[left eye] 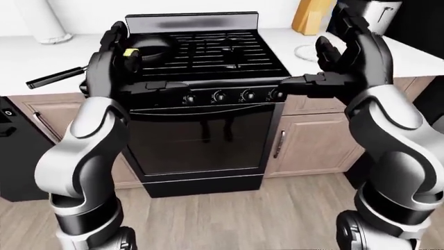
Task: Pick the cheese from the pan and place it on the plate.
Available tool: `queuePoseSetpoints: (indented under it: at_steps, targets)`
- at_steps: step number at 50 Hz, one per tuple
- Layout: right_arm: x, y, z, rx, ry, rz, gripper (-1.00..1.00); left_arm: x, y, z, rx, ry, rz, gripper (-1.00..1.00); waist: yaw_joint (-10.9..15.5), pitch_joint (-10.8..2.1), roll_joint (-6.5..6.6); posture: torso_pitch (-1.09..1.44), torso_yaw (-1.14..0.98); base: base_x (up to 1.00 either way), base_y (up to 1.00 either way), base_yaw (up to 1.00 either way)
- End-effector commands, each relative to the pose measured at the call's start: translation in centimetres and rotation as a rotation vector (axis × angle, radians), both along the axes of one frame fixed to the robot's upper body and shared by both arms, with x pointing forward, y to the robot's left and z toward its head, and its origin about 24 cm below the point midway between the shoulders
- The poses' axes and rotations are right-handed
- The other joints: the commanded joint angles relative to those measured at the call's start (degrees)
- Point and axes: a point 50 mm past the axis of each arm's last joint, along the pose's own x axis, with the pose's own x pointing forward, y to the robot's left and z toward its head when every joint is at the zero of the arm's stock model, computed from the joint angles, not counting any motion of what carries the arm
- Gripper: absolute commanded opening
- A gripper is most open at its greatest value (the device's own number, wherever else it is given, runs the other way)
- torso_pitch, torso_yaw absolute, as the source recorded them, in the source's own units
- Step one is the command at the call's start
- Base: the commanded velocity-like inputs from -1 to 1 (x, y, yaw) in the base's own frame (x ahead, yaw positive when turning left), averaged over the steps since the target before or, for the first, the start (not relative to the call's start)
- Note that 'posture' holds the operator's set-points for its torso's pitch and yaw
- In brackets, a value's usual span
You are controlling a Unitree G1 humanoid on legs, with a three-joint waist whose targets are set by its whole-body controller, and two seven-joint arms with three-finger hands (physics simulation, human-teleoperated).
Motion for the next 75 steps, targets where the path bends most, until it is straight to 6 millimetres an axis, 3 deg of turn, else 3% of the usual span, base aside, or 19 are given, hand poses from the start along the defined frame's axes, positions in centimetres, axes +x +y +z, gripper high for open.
queuePoseSetpoints:
  at_steps: [1, 4, 8, 10, 12, 23, 26, 27, 29, 34, 37, 39, 41, 49, 52, 61, 63, 65, 75]
  targets:
    - [-0.32, 0.06, 1.07, 0.002, -0.059, 0.001, 1.00, -0.44, 0.08, 1.54, 0.006, -0.075, 0.001, 1.00, 0.1, -1.54, -0.60, 0.00, 0.00, 0.13, 0.25, 0.00]
    - [-0.30, 0.11, 1.01, 0.001, -0.059, 0.001, 1.00, -0.43, 0.15, 1.56, 0.002, -0.074, 0.004, 1.00, 0.1, -2.17, -0.78, 0.00, 0.00, 0.13, 0.25, 0.00]
    - [-0.33, 0.09, 1.02, 0.001, -0.059, 0.000, 1.00, -0.47, 0.09, 1.46, 0.004, -0.073, 0.003, 1.00, -0.1, -1.16, 1.30, 0.00, 0.00, 0.12, 0.25, 0.00]
    - [-0.42, 0.05, 1.16, 0.003, -0.062, -0.001, 1.00, -0.52, 0.07, 1.56, 0.004, -0.074, 0.002, 1.00, -0.4, -1.16, 3.34, 0.00, 0.00, 0.12, 0.25, 0.00]
    - [-0.39, 0.03, 1.16, 0.003, -0.062, -0.002, 1.00, -0.54, 0.14, 1.63, 0.004, -0.075, 0.004, 1.00, -0.7, -2.34, 7.56, 0.00, 0.00, 0.12, 0.25, 0.00]
    - [-0.53, 0.01, 1.43, 0.007, -0.072, -0.001, 1.00, -0.62, 0.26, 1.73, 0.002, -0.079, 0.007, 1.00, 0.3, -1.10, 1.49, 0.00, 0.00, 0.13, 0.25, 0.00]
    - [-0.45, -0.01, 1.27, 0.006, -0.070, -0.001, 1.00, -0.61, 0.24, 1.70, 0.002, -0.079, 0.007, 1.00, 0.6, -1.93, -2.59, 0.00, 0.00, 0.12, 0.25, 0.00]
    - [-0.46, 0.01, 1.31, 0.007, -0.070, -0.001, 1.00, -0.60, 0.25, 1.70, 0.002, -0.078, 0.007, 1.00, 0.0, -1.56, -0.01, 0.00, 0.00, 0.12, 0.26, 0.00]
    - [-0.46, 0.02, 1.29, 0.006, -0.070, 0.001, 1.00, -0.64, 0.28, 1.80, 0.002, -0.080, 0.008, 1.00, 0.2, -2.01, -1.39, 0.00, 0.00, 0.13, 0.25, 0.00]
    - [-0.53, 0.01, 1.36, 0.006, -0.070, -0.001, 1.00, -0.67, 0.28, 1.76, 0.002, -0.080, 0.008, 1.00, -0.1, -1.23, 0.99, 0.00, 0.00, 0.13, 0.25, 0.00]
    - [-0.48, -0.01, 1.29, 0.007, -0.070, -0.001, 1.00, -0.71, 0.26, 1.85, 0.001, -0.081, 0.007, 1.00, -0.6, -1.26, 4.35, 0.00, 0.00, 0.13, 0.25, 0.00]
    - [-0.46, 0.02, 1.25, 0.007, -0.070, -0.001, 1.00, -0.68, 0.28, 1.81, 0.002, -0.081, 0.007, 1.00, -1.1, -2.88, 7.27, 0.00, 0.00, 0.13, 0.26, 0.00]
    - [-0.43, 0.01, 1.20, 0.006, -0.069, -0.001, 1.00, -0.69, 0.32, 1.85, 0.004, -0.082, 0.008, 1.00, -0.6, -1.33, 6.56, 0.00, 0.00, 0.13, 0.25, 0.00]
    - [-0.44, 0.04, 1.21, 0.006, -0.069, 0.001, 1.00, -0.68, 0.26, 1.83, 0.004, -0.080, 0.008, 1.00, 0.2, -1.06, 1.93, 0.00, 0.00, 0.13, 0.25, 0.00]
    - [-0.50, 0.13, 1.27, 0.007, -0.069, 0.004, 1.00, -0.64, 0.20, 1.81, 0.005, -0.079, 0.006, 1.00, 0.5, -1.52, -1.38, 0.00, 0.00, 0.13, 0.25, 0.00]
    - [-0.60, 0.11, 1.47, 0.012, -0.071, 0.006, 1.00, -0.61, 0.15, 1.72, 0.007, -0.076, 0.004, 1.00, 0.0, -1.21, 1.27, 0.00, 0.00, 0.13, 0.25, 0.00]
    - [-0.55, 0.05, 1.41, 0.012, -0.072, 0.005, 1.00, -0.63, 0.15, 1.78, 0.007, -0.077, 0.004, 1.00, -0.4, -1.11, 3.30, 0.00, 0.00, 0.12, 0.26, 0.00]
    - [-0.58, 0.04, 1.43, 0.013, -0.071, 0.005, 1.00, -0.60, 0.19, 1.69, 0.007, -0.076, 0.005, 1.00, -0.6, -2.32, 7.48, 0.00, 0.00, 0.12, 0.26, 0.00]
    - [-0.47, 0.06, 1.27, 0.012, -0.065, 0.004, 1.00, -0.60, 0.19, 1.66, 0.008, -0.075, 0.006, 1.00, 0.2, -1.20, 2.14, 0.00, 0.00, 0.13, 0.25, 0.00]
